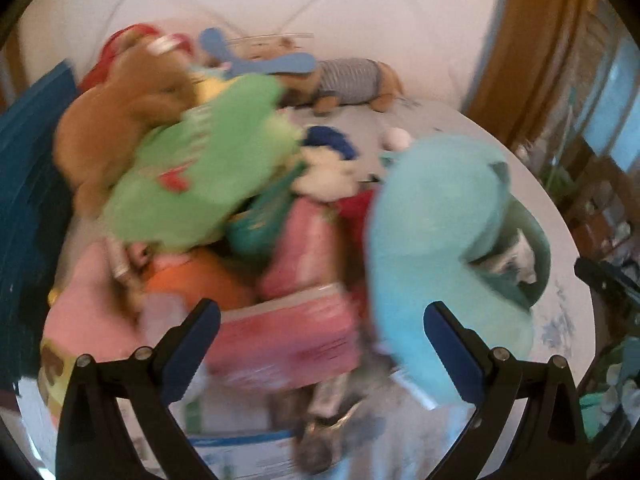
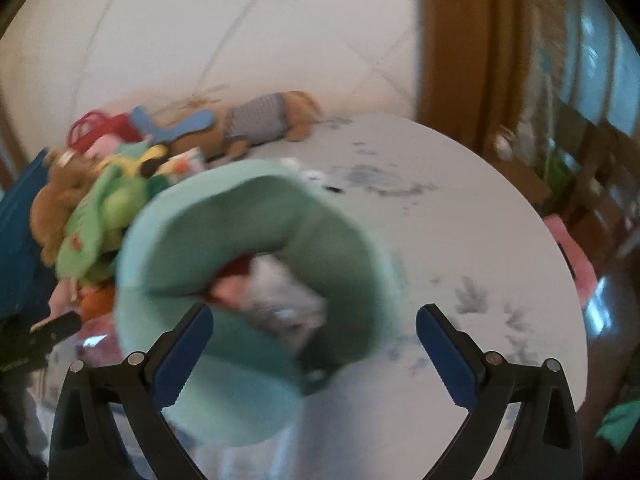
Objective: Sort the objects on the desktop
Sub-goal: 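Reach both grippers to the teal neck pillow and grasp it together, then carry the teal neck pillow with both grippers into the blue crate and release, then withdraw both grippers from the crate back toward the heap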
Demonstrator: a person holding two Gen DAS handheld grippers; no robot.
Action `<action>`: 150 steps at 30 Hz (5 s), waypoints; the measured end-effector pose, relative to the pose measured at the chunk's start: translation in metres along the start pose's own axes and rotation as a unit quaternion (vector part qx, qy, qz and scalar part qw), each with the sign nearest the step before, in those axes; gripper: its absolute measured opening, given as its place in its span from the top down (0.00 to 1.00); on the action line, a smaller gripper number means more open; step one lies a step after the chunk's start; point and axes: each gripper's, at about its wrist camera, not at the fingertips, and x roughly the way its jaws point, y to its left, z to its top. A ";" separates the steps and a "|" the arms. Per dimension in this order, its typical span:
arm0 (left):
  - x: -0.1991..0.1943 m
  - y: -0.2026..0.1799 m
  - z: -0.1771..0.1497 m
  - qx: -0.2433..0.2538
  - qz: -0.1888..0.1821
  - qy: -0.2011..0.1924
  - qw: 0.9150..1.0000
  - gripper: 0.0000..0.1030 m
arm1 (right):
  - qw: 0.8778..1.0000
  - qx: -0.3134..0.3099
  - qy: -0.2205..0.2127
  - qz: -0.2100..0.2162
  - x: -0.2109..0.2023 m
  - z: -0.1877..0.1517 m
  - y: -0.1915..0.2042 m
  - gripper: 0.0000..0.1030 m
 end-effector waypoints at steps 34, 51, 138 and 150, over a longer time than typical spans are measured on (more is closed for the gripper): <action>0.079 -0.080 0.015 0.035 0.020 0.040 0.998 0.25 | 0.993 0.020 0.101 0.059 0.135 0.017 -0.046 0.05; -0.078 -0.010 0.025 -0.022 0.038 -0.123 0.991 0.27 | 0.988 -0.084 -0.057 0.117 -0.010 0.073 0.047 0.09; -0.267 0.471 -0.074 -0.125 0.185 -0.156 0.962 0.00 | 0.937 -0.251 -0.063 0.236 -0.113 -0.042 0.582 0.00; -0.269 0.355 -0.103 -0.124 0.184 -0.155 0.963 0.00 | 0.941 -0.235 -0.059 0.236 -0.133 -0.056 0.465 0.00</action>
